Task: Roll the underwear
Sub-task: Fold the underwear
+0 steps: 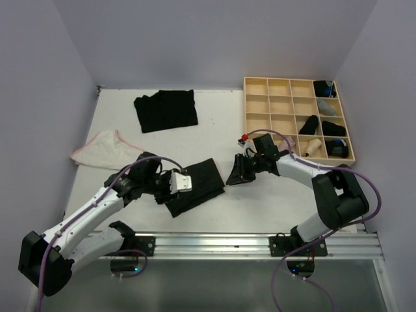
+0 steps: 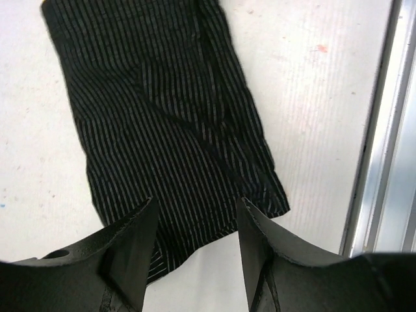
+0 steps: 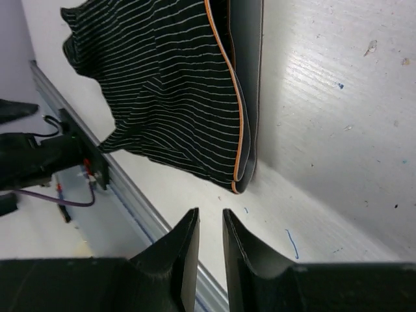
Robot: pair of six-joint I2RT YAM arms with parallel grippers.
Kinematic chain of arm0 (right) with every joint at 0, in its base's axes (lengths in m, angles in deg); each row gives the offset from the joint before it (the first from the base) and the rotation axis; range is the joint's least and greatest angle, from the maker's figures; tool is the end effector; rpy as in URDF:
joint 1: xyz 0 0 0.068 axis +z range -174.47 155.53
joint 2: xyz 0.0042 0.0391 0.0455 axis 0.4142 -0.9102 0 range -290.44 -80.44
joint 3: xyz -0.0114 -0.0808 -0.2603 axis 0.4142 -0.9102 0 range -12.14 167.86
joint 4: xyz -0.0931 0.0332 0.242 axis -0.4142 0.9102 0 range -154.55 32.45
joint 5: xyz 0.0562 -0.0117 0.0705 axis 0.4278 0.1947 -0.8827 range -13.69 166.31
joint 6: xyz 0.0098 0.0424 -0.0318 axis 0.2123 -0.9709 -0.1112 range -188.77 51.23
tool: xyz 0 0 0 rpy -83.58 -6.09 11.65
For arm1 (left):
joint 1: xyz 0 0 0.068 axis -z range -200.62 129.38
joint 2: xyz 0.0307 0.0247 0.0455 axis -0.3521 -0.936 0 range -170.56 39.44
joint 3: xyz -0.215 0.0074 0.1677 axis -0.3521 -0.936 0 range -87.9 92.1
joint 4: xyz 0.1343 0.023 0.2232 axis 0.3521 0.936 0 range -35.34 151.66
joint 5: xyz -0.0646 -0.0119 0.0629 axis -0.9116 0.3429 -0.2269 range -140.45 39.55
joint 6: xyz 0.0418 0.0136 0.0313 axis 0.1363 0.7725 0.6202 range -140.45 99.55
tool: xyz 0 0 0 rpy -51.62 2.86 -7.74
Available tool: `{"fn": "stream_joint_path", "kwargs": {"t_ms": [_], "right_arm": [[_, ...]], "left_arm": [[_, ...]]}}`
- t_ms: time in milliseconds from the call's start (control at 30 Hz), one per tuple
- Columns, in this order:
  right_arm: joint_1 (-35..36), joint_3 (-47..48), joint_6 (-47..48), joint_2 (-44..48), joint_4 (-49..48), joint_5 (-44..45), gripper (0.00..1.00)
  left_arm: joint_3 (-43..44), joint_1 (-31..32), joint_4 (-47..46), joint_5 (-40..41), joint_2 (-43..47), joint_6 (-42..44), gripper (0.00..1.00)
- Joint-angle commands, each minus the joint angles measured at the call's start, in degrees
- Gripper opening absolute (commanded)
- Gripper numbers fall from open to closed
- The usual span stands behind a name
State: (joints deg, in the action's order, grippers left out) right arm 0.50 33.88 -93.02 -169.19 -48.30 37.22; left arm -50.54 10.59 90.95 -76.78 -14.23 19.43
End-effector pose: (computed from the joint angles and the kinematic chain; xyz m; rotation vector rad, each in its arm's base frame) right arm 0.2510 0.1415 0.1682 -0.2822 2.6906 1.1801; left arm 0.1458 -0.1067 0.2307 1.5597 1.8540 -0.5014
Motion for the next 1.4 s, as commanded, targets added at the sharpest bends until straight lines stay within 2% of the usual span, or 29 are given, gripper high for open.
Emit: {"fn": "stream_joint_path", "kwargs": {"t_ms": [0,167,300,533,667,800,933,1033,1267,1367], "right_arm": [[-0.89,-2.42,-15.7,1.12,-13.69,-2.92,0.25],[-0.89,-4.36,-19.43,-0.9,-17.22,-2.84,0.25],[-0.45,-4.8,-19.17,-1.16,-16.43,-2.48,0.23],[2.71,-6.12,-19.26,-2.56,-16.51,-0.81,0.21],[3.76,-5.41,-19.79,-4.68,-16.43,-1.25,0.09],[4.56,-6.38,-19.08,-5.2,-16.43,0.94,0.08],[4.56,-1.92,-16.44,-13.35,-14.14,0.78,0.09],[4.38,1.42,-15.57,-16.97,-13.18,1.82,0.05],[4.3,7.33,-15.04,-19.18,-12.83,3.67,0.0],[4.3,7.07,-14.69,-17.08,-13.0,3.06,0.0]], "left_arm": [[-0.97,4.04,0.53,1.71,-0.56,0.2,0.55],[-3.0,7.03,-0.26,4.96,-1.79,0.55,0.56],[-3.61,7.03,-1.92,4.97,-1.62,-2.34,0.57],[-3.53,7.03,-2.98,6.55,-2.49,-1.56,0.57],[-3.53,7.12,-3.51,6.73,-2.84,-1.38,0.57],[-3.88,7.12,-4.39,6.47,-3.46,-1.38,0.57],[-4.23,7.12,-5.62,6.37,-4.34,-1.82,0.57],[-4.93,7.12,-5.71,6.9,-4.51,-1.82,0.57],[-4.41,7.12,-5.27,6.82,-4.25,-2.26,0.57],[-4.41,7.12,-4.83,6.03,-4.43,-3.05,0.57]]}}
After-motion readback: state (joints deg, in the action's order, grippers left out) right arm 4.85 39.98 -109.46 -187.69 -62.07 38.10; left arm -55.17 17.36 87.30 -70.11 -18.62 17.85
